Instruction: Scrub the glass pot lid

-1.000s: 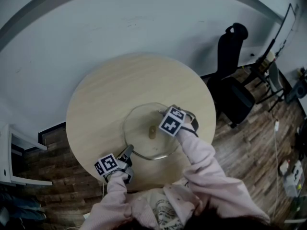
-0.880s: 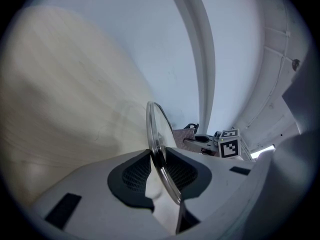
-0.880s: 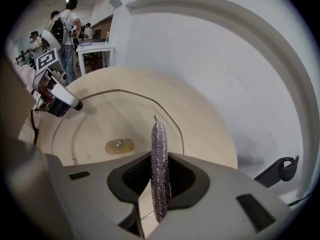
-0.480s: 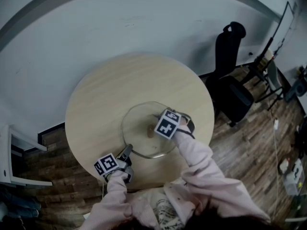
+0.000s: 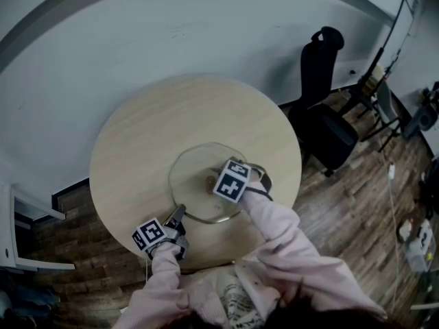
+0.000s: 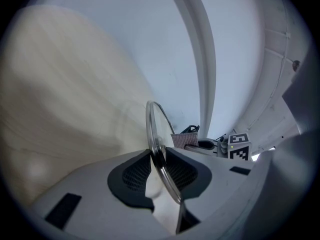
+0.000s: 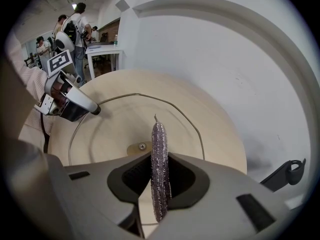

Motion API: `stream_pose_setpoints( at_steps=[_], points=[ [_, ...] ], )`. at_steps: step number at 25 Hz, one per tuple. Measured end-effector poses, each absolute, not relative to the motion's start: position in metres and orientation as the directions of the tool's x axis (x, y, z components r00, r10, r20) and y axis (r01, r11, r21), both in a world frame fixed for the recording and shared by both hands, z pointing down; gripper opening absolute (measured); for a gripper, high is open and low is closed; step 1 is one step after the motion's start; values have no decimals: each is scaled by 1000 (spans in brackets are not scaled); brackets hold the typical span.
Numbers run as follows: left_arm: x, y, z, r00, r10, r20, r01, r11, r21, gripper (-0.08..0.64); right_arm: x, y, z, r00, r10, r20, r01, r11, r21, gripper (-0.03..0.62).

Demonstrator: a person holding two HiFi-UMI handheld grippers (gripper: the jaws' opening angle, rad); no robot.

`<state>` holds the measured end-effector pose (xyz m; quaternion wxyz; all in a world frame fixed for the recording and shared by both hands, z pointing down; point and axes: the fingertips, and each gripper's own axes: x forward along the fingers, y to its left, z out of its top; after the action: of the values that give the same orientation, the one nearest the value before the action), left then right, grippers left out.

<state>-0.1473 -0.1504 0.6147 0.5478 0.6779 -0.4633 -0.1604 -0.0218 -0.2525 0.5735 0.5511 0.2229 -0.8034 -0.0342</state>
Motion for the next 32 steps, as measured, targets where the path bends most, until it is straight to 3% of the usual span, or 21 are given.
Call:
stream_pose_setpoints(
  at_steps=[32],
  points=[
    [-148, -149, 615, 529, -798, 288, -451, 23, 892, 101, -48, -218, 576, -325, -342, 882, -280, 925, 256, 81]
  ],
)
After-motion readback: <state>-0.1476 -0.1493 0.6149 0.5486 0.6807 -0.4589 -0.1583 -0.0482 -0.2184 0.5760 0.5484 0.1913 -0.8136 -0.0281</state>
